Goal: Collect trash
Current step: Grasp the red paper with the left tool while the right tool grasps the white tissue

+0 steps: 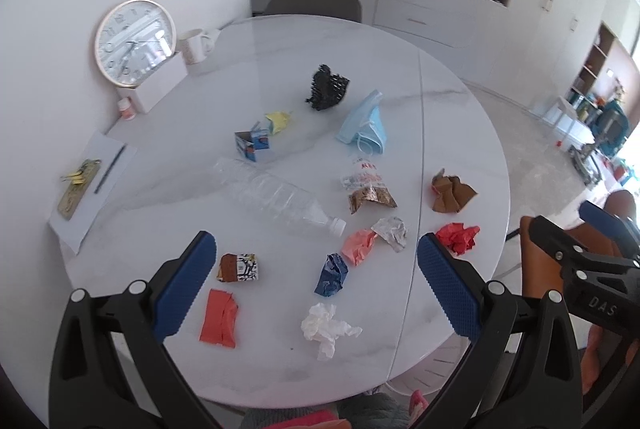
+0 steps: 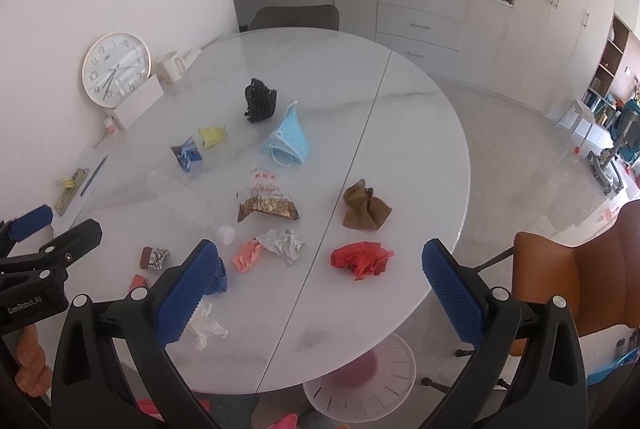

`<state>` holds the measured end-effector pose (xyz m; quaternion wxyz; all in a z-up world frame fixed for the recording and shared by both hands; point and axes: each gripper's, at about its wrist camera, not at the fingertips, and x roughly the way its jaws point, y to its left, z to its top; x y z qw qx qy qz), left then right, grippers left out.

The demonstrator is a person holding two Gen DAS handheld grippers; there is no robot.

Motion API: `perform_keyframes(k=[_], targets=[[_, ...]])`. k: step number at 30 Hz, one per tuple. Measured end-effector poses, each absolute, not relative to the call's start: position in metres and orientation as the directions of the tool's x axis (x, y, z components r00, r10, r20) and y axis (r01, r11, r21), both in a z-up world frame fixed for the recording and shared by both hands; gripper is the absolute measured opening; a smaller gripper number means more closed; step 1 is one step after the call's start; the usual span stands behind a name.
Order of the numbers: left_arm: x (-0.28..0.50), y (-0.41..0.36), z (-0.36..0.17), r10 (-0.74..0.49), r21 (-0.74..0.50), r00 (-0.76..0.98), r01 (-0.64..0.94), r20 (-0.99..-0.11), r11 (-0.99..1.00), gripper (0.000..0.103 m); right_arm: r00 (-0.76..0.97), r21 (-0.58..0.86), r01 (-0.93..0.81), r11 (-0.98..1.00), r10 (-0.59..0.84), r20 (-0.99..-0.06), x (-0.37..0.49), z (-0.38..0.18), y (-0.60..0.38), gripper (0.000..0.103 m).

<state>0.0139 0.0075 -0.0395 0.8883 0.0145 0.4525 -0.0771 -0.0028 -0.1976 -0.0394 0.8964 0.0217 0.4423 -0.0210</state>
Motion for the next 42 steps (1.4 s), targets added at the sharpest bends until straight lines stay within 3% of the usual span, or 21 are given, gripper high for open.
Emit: perform_keyframes(k=[7, 12, 16, 21, 30, 35, 36, 38, 39, 42], targets=[[0.021, 0.028, -0.08, -0.128, -0.022, 0.545, 0.197, -0.829, 0.98, 0.097, 0.574, -0.011, -0.046, 0.999, 0.017, -0.819, 0.004, -0.081, -0.168, 0.101], [0.017, 0.05, -0.111, -0.083, 0.065, 0.548, 0.244, -0.832, 0.968, 0.097, 0.508, 0.103, -0.112, 0.988, 0.146, -0.849, 0.005, -0.126, -0.147, 0.101], [0.02, 0.077, -0.147, -0.084, 0.048, 0.483, 0.253, -0.872, 0.966, 0.097, 0.446, 0.154, -0.172, 0.973, 0.217, -0.869, 0.004, -0.161, -0.12, 0.101], [0.024, 0.104, -0.194, -0.11, 0.0, 0.402, 0.264, -0.909, 0.965, 0.097, 0.385, 0.118, -0.248, 0.962, 0.21, -0.899, 0.002, -0.201, -0.076, 0.1], [0.04, 0.118, -0.247, -0.164, -0.075, 0.291, 0.293, -0.943, 0.953, 0.092, 0.321, 0.044, -0.259, 0.965, 0.129, -0.938, 0.01, -0.253, -0.035, 0.084], [0.04, 0.116, -0.261, -0.161, -0.078, 0.254, 0.309, -0.954, 0.948, 0.082, 0.289, 0.023, -0.258, 0.966, 0.1, -0.952, 0.014, -0.265, -0.024, 0.064], [0.039, 0.115, -0.262, -0.162, -0.08, 0.249, 0.308, -0.955, 0.948, 0.079, 0.298, 0.014, -0.259, 0.966, 0.093, -0.95, 0.013, -0.264, -0.024, 0.059], [0.038, 0.115, -0.265, -0.168, -0.091, 0.233, 0.309, -0.958, 0.947, 0.065, 0.303, 0.007, -0.271, 0.963, 0.092, -0.949, 0.015, -0.263, -0.023, 0.048], [0.038, 0.115, -0.266, -0.168, -0.092, 0.229, 0.309, -0.959, 0.947, 0.063, 0.305, 0.006, -0.278, 0.961, 0.094, -0.948, 0.016, -0.262, -0.022, 0.037], [0.036, 0.114, -0.266, -0.17, -0.089, 0.236, 0.319, -0.957, 0.944, 0.048, 0.294, 0.032, -0.274, 0.961, 0.116, -0.949, 0.021, -0.261, -0.025, 0.026]])
